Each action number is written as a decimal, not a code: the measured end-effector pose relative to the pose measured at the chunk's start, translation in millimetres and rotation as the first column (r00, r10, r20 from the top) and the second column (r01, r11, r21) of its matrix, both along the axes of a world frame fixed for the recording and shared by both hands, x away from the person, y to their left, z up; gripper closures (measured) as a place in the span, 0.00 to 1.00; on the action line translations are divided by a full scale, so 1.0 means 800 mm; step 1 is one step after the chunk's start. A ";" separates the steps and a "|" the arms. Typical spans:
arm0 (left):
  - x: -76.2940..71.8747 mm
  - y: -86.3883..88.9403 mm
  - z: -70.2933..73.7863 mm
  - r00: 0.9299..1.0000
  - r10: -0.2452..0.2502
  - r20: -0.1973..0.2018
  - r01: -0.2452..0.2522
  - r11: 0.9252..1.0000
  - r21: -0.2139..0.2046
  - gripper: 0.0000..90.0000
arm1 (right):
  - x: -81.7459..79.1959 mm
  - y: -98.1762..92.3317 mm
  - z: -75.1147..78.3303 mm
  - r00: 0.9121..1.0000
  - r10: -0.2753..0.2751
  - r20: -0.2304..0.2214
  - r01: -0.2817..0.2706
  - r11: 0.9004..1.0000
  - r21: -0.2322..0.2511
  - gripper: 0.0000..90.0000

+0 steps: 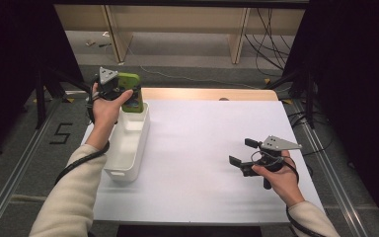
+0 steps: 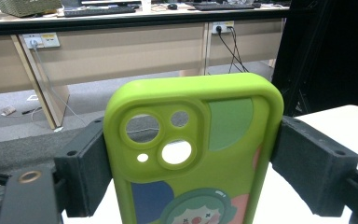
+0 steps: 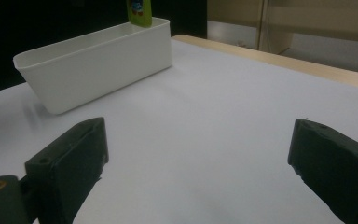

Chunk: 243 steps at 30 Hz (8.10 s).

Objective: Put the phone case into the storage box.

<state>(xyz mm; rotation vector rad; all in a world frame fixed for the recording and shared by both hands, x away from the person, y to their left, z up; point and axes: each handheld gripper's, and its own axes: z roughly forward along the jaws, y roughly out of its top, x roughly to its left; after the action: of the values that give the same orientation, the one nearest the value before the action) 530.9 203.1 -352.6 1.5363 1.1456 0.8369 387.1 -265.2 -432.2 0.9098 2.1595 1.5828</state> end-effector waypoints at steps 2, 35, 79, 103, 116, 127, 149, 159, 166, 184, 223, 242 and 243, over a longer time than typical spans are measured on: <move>0.000 0.000 0.000 1.000 -0.001 0.000 0.001 1.000 0.000 0.19 | 0.000 0.000 0.000 1.000 0.000 -0.002 0.000 1.000 -0.001 0.07; 0.009 0.000 -0.009 1.000 0.002 -0.013 -0.002 1.000 0.004 0.19 | 0.000 0.000 0.000 1.000 0.000 -0.002 0.000 1.000 -0.001 0.07; 0.015 -0.004 -0.015 0.999 0.015 -0.043 -0.015 1.000 -0.002 0.19 | 0.001 0.000 -0.001 1.000 0.001 -0.001 -0.001 1.000 0.002 0.07; 0.024 -0.007 -0.020 0.999 0.006 -0.038 -0.006 1.000 0.020 0.19 | 0.002 -0.001 -0.001 1.000 0.001 -0.004 -0.001 1.000 0.003 0.07; 0.028 -0.008 -0.020 0.999 0.011 -0.043 -0.009 1.000 0.025 0.19 | 0.002 0.000 -0.001 1.000 0.001 -0.004 -0.001 1.000 0.005 0.07; 0.030 -0.009 -0.025 0.999 0.016 -0.050 -0.014 1.000 0.028 0.19 | 0.002 -0.001 -0.001 1.000 0.002 -0.003 -0.002 1.000 0.004 0.07; 0.033 -0.007 -0.033 0.997 0.021 -0.070 -0.019 0.999 0.029 0.18 | 0.002 -0.001 -0.001 1.000 0.003 -0.004 -0.003 1.000 0.002 0.07; 0.034 -0.009 -0.035 0.997 0.020 -0.073 -0.018 0.999 0.030 0.18 | 0.002 -0.001 -0.001 1.000 0.001 -0.004 -0.001 1.000 0.000 0.07; 0.035 -0.009 -0.036 0.997 0.018 -0.075 -0.016 0.999 0.030 0.18 | 0.002 -0.001 0.000 1.000 0.001 -0.004 -0.001 1.000 0.001 0.07; 0.038 -0.010 -0.046 0.995 0.023 -0.094 -0.019 0.999 0.044 0.18 | 0.002 -0.001 -0.001 1.000 0.000 -0.003 0.000 1.000 -0.001 0.07; 0.043 -0.005 -0.070 0.988 0.034 -0.151 -0.027 0.999 0.044 0.18 | 0.002 0.000 -0.001 1.000 0.001 0.001 -0.001 1.000 -0.006 0.07; 0.045 -0.005 -0.079 0.981 0.029 -0.189 -0.020 0.999 0.050 0.18 | 0.002 0.000 -0.001 1.000 0.002 -0.003 -0.002 1.000 -0.011 0.07; 0.046 -0.005 -0.079 0.981 0.030 -0.190 -0.020 0.999 0.050 0.18 | 0.002 0.000 -0.001 1.000 0.001 -0.002 -0.001 1.000 -0.008 0.07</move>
<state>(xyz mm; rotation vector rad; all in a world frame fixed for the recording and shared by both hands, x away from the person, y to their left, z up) 567.3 198.9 -415.9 1.6732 1.2938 0.7501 389.0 -265.4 -433.1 0.9091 2.1666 1.5727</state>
